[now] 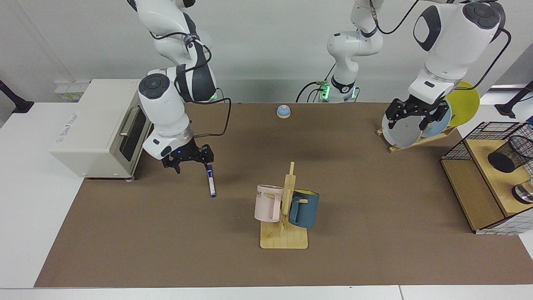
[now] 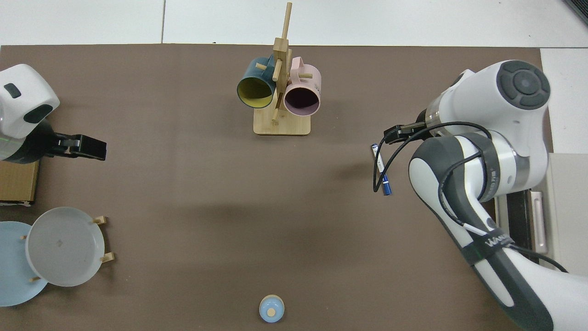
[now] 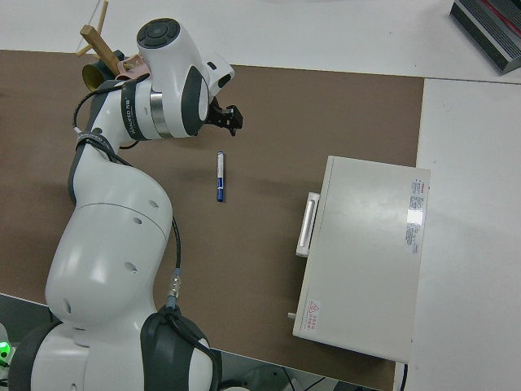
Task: Put markers into pen holder
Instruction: 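Lower the right gripper over the marker and close on it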
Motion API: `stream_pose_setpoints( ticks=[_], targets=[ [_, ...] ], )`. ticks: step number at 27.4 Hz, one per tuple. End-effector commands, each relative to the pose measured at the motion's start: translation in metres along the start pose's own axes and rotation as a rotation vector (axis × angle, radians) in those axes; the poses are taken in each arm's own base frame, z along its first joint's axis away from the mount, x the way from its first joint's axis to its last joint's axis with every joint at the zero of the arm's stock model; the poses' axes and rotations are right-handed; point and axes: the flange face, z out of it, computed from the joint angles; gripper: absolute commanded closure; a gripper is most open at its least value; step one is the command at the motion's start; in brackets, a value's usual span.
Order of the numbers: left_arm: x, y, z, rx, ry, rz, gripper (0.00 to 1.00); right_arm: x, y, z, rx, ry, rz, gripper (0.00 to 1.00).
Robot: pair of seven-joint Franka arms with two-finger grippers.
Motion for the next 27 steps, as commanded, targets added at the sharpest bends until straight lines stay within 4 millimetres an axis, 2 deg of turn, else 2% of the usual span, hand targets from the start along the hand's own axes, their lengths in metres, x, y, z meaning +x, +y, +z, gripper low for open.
stream_pose_setpoints(
  ticks=[1, 4, 10, 16, 25, 27],
  targets=[
    [-0.009, 0.007, -0.001, -0.01, -0.004, 0.003, 0.0, -0.001, -0.009, 0.024, 0.007, -0.015, -0.032, 0.0],
    [-0.009, 0.008, 0.0, -0.01, -0.007, 0.004, 0.0, 0.002, -0.009, 0.042, 0.002, -0.031, -0.048, 0.0],
    [-0.01, 0.009, 0.002, -0.01, -0.012, 0.006, 0.0, 0.005, -0.029, 0.084, -0.004, -0.053, -0.098, 0.0],
    [-0.011, 0.009, 0.004, -0.011, -0.017, 0.007, 0.0, 0.01, -0.027, 0.116, -0.055, -0.056, -0.138, 0.01],
    [-0.011, 0.009, 0.005, -0.011, -0.018, 0.008, 0.0, 0.01, -0.017, 0.138, -0.058, -0.078, -0.148, 0.03],
    [-0.011, 0.009, 0.005, -0.011, -0.018, 0.008, 0.0, 0.009, -0.017, 0.148, -0.057, -0.09, -0.148, 0.08]
  ],
)
